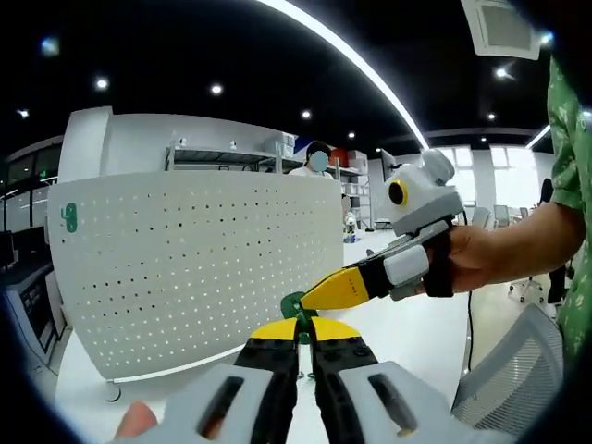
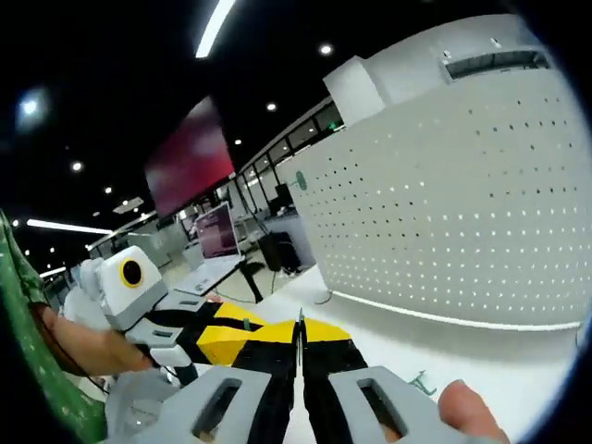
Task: Insert the hook assembly into the mounting plate slot until the hook locks in place.
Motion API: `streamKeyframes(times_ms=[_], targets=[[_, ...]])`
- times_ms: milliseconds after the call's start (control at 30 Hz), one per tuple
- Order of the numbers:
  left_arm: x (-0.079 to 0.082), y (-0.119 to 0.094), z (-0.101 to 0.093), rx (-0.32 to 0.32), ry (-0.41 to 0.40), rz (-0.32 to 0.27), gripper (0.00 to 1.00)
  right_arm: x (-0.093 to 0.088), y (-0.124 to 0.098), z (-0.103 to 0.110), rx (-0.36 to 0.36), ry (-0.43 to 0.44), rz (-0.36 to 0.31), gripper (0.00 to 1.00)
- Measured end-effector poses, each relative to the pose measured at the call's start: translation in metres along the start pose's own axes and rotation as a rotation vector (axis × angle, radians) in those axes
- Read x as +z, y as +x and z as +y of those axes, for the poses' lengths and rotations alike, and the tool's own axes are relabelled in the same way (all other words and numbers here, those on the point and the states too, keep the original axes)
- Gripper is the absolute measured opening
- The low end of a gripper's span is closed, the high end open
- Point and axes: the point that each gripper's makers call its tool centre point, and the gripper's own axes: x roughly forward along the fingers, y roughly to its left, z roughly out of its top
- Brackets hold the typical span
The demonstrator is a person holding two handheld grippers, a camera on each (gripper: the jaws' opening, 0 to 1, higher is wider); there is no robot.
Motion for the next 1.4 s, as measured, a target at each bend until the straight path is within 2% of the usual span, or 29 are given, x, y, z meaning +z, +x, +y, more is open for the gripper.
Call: streamKeyframes(times_ms=[100, 800, 1400], targets=[[0.0, 0.0, 0.001, 0.002, -0.01, -0.004, 0.04, 0.002, 0.0, 0.002, -0.009, -0.039, -0.002, 0.0], [0.01, 0.002, 0.004, 0.061, 0.016, -0.066, 0.04, 0.008, 0.001, 0.009, -0.027, -0.04, -0.027, 0.0], [0.01, 0.001, 0.007, 0.088, 0.037, -0.064, 0.03, 0.01, 0.003, 0.017, -0.057, -0.153, -0.01, 0.0]])
